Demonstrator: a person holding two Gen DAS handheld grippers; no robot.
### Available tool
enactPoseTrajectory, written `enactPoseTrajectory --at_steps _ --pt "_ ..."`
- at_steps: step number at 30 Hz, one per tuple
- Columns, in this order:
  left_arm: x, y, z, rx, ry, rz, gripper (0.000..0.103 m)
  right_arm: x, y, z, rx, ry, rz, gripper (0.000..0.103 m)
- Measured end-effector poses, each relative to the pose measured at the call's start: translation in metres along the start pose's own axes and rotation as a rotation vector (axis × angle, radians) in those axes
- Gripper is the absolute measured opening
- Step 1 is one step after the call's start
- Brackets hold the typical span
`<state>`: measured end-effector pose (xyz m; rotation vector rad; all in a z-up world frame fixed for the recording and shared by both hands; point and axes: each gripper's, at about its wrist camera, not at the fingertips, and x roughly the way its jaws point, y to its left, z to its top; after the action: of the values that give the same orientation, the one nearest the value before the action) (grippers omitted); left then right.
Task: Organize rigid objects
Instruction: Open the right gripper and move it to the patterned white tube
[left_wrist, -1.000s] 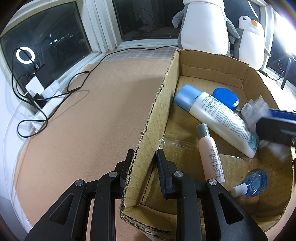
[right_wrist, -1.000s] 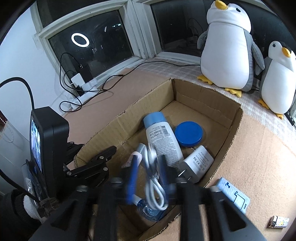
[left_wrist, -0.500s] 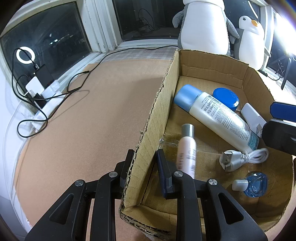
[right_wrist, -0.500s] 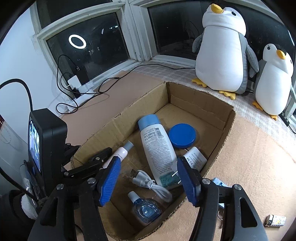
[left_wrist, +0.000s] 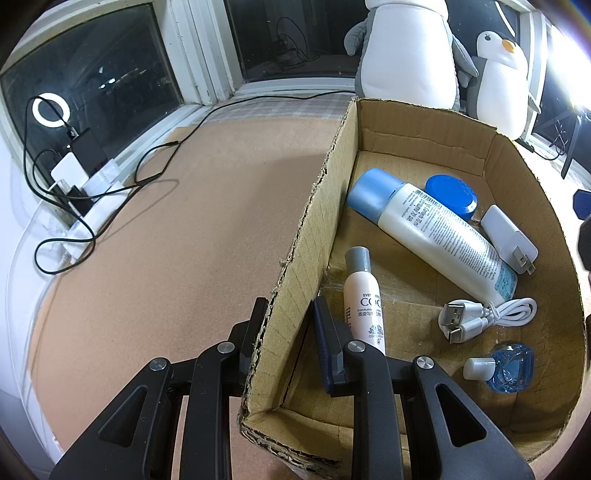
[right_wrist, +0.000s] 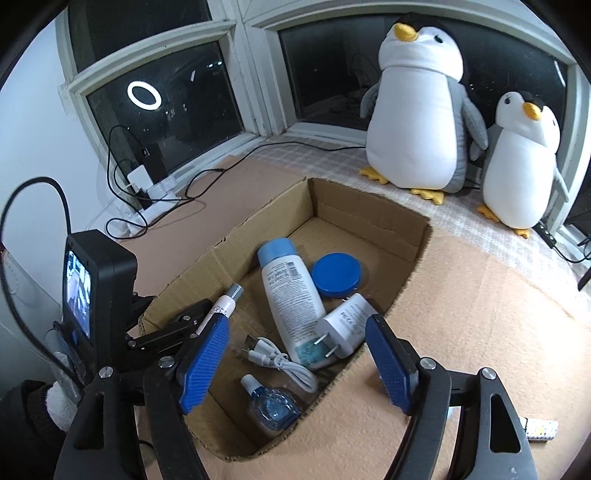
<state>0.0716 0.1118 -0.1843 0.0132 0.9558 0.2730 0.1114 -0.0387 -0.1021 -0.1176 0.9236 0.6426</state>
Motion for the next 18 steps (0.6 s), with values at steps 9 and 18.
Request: enactPoseTrajectory --at_steps 9,18 --pt "0.000 0.000 0.000 0.000 0.000 0.000 0.023 -0.029 -0.021 -0.009 0.050 -0.035 -0.037 0.076" --pt "0.000 0.000 0.000 0.001 0.000 0.000 0.023 -0.065 -0.073 -0.042 0.197 -0.051 -0.123 0.076"
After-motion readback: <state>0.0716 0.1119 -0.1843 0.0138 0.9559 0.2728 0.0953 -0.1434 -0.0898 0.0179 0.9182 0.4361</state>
